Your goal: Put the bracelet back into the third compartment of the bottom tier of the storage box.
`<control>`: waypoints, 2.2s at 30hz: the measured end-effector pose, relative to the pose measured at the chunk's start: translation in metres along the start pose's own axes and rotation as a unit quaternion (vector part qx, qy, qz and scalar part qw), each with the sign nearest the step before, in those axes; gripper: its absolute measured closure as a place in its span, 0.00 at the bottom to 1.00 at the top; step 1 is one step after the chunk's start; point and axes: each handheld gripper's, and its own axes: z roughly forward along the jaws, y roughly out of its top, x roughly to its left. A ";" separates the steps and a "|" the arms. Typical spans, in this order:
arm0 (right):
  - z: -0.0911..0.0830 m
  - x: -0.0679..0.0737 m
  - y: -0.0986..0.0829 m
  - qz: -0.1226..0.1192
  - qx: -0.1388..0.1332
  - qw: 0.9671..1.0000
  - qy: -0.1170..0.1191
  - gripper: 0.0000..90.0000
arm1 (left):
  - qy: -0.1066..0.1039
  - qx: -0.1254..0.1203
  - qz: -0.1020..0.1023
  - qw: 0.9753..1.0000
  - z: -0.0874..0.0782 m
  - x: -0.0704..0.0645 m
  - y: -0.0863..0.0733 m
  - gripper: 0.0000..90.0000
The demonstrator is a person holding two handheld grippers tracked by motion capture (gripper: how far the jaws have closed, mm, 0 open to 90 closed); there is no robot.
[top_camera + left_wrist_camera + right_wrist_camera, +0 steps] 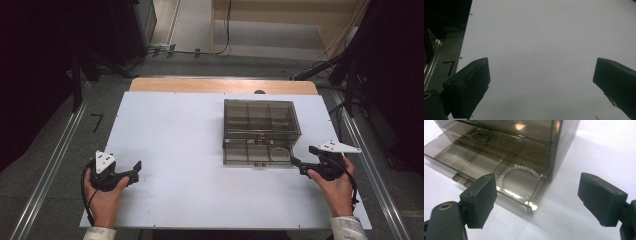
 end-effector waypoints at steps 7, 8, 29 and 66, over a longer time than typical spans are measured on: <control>-0.005 -0.006 -0.006 0.009 0.001 1.000 -0.008 0.15 | 0.000 0.000 0.001 1.000 0.000 0.000 0.000 0.02; -0.006 -0.007 -0.007 0.009 0.000 1.000 -0.010 0.15 | 0.001 0.000 0.001 1.000 0.000 0.000 0.000 0.02; -0.027 -0.025 -0.030 0.032 -0.006 0.999 -0.038 0.11 | 0.001 0.000 0.001 1.000 0.000 0.000 0.000 0.02; -0.055 -0.036 -0.055 0.057 -0.014 0.995 -0.083 0.09 | -0.001 -0.001 -0.006 1.000 -0.004 0.002 0.000 0.02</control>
